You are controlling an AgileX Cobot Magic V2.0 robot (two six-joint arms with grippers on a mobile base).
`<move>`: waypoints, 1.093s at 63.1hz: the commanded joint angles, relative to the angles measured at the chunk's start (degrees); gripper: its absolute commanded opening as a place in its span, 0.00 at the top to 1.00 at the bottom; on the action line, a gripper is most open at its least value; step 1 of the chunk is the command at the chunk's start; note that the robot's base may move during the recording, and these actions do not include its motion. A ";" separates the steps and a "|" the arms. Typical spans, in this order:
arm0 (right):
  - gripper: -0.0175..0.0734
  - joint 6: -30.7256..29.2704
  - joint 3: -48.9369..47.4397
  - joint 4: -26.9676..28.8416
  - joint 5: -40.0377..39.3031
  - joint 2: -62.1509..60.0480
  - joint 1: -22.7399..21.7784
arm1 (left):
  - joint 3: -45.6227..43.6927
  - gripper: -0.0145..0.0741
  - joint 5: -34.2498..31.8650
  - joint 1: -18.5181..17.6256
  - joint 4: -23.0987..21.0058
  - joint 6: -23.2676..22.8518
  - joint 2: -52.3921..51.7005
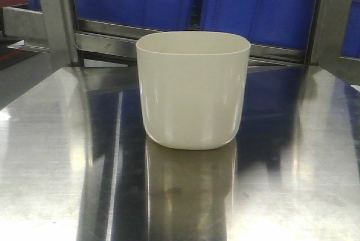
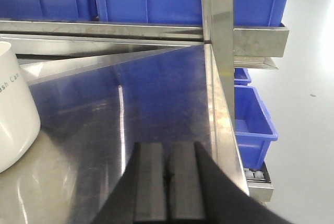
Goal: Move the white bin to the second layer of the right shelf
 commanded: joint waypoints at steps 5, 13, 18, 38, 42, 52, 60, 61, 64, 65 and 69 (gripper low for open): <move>0.75 -0.29 -0.91 -0.05 -4.96 -1.13 -0.31 | 2.11 0.74 -4.93 -0.32 -0.53 -0.56 -0.18; 0.75 -0.29 -0.91 -0.05 -4.96 -1.13 -0.31 | 2.11 0.74 -4.93 -0.32 -0.53 -0.56 -0.18; 0.75 -0.29 -0.91 -0.05 -4.96 -1.13 -0.31 | 2.11 0.74 -4.93 -0.32 -0.53 -0.56 -0.18; 0.75 -0.29 -0.91 -0.05 -4.96 -1.13 -0.31 | 2.11 0.74 -4.93 -0.32 -0.53 -0.56 -0.18; 0.75 -0.29 -0.91 -0.05 -4.96 -1.13 -0.31 | 2.11 0.74 -4.93 -0.32 -0.53 -0.56 -0.18; 0.75 -0.29 -0.91 -0.05 -4.96 -1.13 -0.31 | 2.11 0.74 -4.93 -0.32 -0.53 -0.56 -0.18; 0.75 -0.29 -0.91 -0.05 -4.96 -1.13 -0.31 | 2.11 0.74 -4.93 -0.32 -0.53 -0.56 -0.18; 0.75 -0.29 -0.91 -0.05 -4.96 -1.13 -0.31 | 2.11 0.74 -4.93 -0.32 -0.53 -0.56 -0.18; 0.75 -0.29 -0.91 -0.05 -4.96 -1.13 -0.31 | 2.11 0.74 -4.93 -0.32 -0.53 -0.56 -0.18; 0.75 -0.29 -0.91 -0.05 -4.96 -1.13 -0.31 | 2.11 0.74 -4.93 -0.32 -0.53 -0.56 -0.18; 0.75 -0.29 -0.91 -0.05 -4.96 -1.13 -0.31 | 2.11 0.74 -4.93 -0.32 -0.53 -0.56 -0.18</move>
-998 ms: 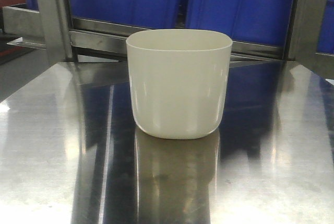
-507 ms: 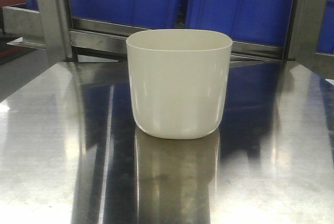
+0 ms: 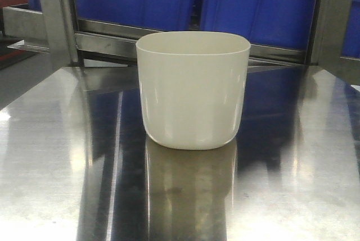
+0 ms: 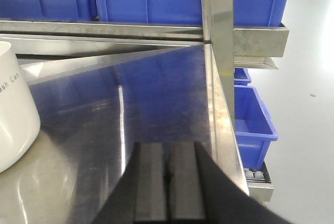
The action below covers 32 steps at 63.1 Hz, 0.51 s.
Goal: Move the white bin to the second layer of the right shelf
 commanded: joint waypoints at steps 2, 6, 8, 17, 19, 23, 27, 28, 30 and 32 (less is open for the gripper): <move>0.75 -0.29 -0.91 -0.05 -4.96 -1.13 -0.31 | 2.11 0.74 -4.93 -0.32 -0.53 -0.56 -0.18; 0.75 -0.29 -0.91 -0.05 -4.96 -1.13 -0.31 | 2.11 0.74 -4.93 -0.32 -0.53 -0.56 -0.18; 0.75 -0.29 -0.91 -0.05 -4.96 -1.13 -0.31 | 2.11 0.74 -4.93 -0.32 -0.53 -0.56 -0.18; 0.75 -0.29 -0.91 -0.05 -4.96 -1.13 -0.31 | 2.11 0.74 -4.93 -0.32 -0.53 -0.56 -0.18; 0.75 -0.34 -0.91 -0.05 -4.97 -1.13 -0.31 | 2.11 0.74 -4.93 -0.32 -0.53 -0.56 -0.18; 0.75 -0.34 -0.91 -0.05 -5.16 -1.13 -0.31 | 2.11 0.74 -4.93 -0.32 -0.53 -0.56 -0.18; 0.75 -0.34 -0.91 -0.05 -5.91 -1.13 -0.31 | 2.11 0.74 -4.93 -0.32 -0.53 -0.56 -0.18; 0.75 -0.34 -0.91 -0.05 -6.30 -1.13 -0.31 | 2.11 0.74 -4.93 -0.32 -0.53 -0.56 -0.18; 0.75 -0.34 -0.91 -0.05 -6.88 -1.13 -0.31 | 2.11 0.74 -4.93 -0.32 -0.53 -0.56 -0.18; 0.75 -0.34 -0.91 -0.05 -7.67 -1.13 -0.31 | 2.11 0.74 -4.93 -0.32 -0.53 -0.56 -0.18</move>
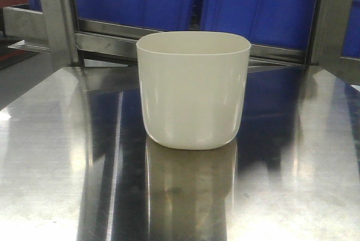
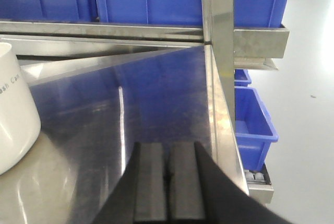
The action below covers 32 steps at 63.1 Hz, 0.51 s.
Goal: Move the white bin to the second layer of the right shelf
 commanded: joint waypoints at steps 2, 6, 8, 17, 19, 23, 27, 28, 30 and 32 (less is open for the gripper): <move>0.75 -0.34 -0.91 -0.05 -7.68 -1.13 -0.31 | 2.11 0.74 -4.93 -0.32 -0.53 -0.56 -0.18; 0.75 -0.34 -0.91 -0.05 -8.99 -1.13 -0.31 | 2.11 0.74 -4.93 -0.32 -0.53 -0.56 -0.18; 0.75 -0.34 -0.91 -0.05 -9.08 -1.13 -0.31 | 2.11 0.74 -4.93 -0.32 -0.53 -0.56 -0.18; 0.75 -0.34 -0.91 -0.05 -8.46 -1.13 -0.31 | 2.11 0.74 -4.93 -0.32 -0.53 -0.56 -0.18; 0.75 -0.34 -0.91 -0.05 -8.62 -1.13 -0.31 | 2.11 0.74 -4.93 -0.32 -0.53 -0.56 -0.18; 0.75 -0.28 -1.36 0.03 -9.10 -0.62 -0.31 | 2.11 0.74 -4.93 -0.32 -0.53 -0.56 -0.18; 0.75 -0.28 -3.42 0.19 -8.05 1.41 -0.31 | 2.11 0.74 -4.93 -0.32 -0.53 -0.56 -0.18; 0.75 -0.28 -4.06 0.19 -7.56 2.47 -0.31 | 2.11 0.74 -4.93 -0.32 -0.53 -0.56 -0.18; 0.75 -0.35 -5.52 0.11 -6.80 4.07 -0.31 | 2.11 0.74 -4.93 -0.32 -0.53 -0.56 -0.18; 0.75 -0.35 -7.63 -0.01 -5.98 5.91 -0.31 | 2.11 0.74 -4.93 -0.32 -0.53 -0.56 -0.18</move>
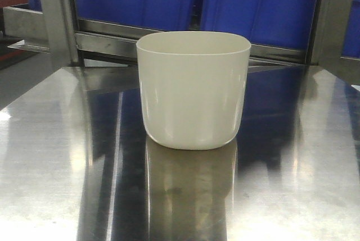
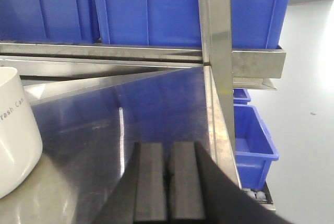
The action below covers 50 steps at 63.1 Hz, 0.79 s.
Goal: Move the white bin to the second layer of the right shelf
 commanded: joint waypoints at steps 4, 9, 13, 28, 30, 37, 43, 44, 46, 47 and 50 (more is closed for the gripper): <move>0.75 -0.35 -9.95 -0.96 -2.59 8.80 -0.31 | 2.11 0.74 -4.93 -0.32 -0.53 -0.56 -0.18; 0.75 -0.35 -16.58 -1.44 -2.46 15.34 -0.31 | 2.11 0.74 -4.93 -0.32 -0.53 -0.56 -0.18; 0.75 -0.35 -22.66 -1.44 -2.46 19.44 -0.31 | 2.11 0.74 -4.93 -0.32 -0.53 -0.56 -0.18; 0.75 -0.35 -43.70 -1.44 -1.70 33.76 -0.31 | 2.11 0.74 -4.93 -0.32 -0.53 -0.56 -0.18; 0.75 -0.35 -45.47 -1.44 -1.28 35.59 -0.31 | 2.11 0.74 -4.93 -0.32 -0.53 -0.56 -0.18; 0.75 -0.35 -50.59 -1.51 0.91 40.98 -0.31 | 2.11 0.74 -4.93 -0.32 -0.53 -0.56 -0.18; 0.75 -0.35 -52.28 -1.51 4.03 44.35 -0.31 | 2.11 0.74 -4.93 -0.32 -0.53 -0.56 -0.18; 0.75 -0.35 -52.50 -1.46 5.05 44.91 -0.31 | 2.11 0.74 -4.93 -0.32 -0.53 -0.56 -0.18; 0.75 -0.35 -52.82 -1.46 7.37 45.68 -0.31 | 2.11 0.74 -4.93 -0.32 -0.53 -0.56 -0.18; 0.75 -0.35 -52.84 -1.46 8.36 45.99 -0.31 | 2.11 0.74 -4.93 -0.32 -0.53 -0.56 -0.18; 0.75 -0.35 -52.90 -1.46 12.61 47.29 -0.31 | 2.11 0.74 -4.93 -0.32 -0.53 -0.56 -0.18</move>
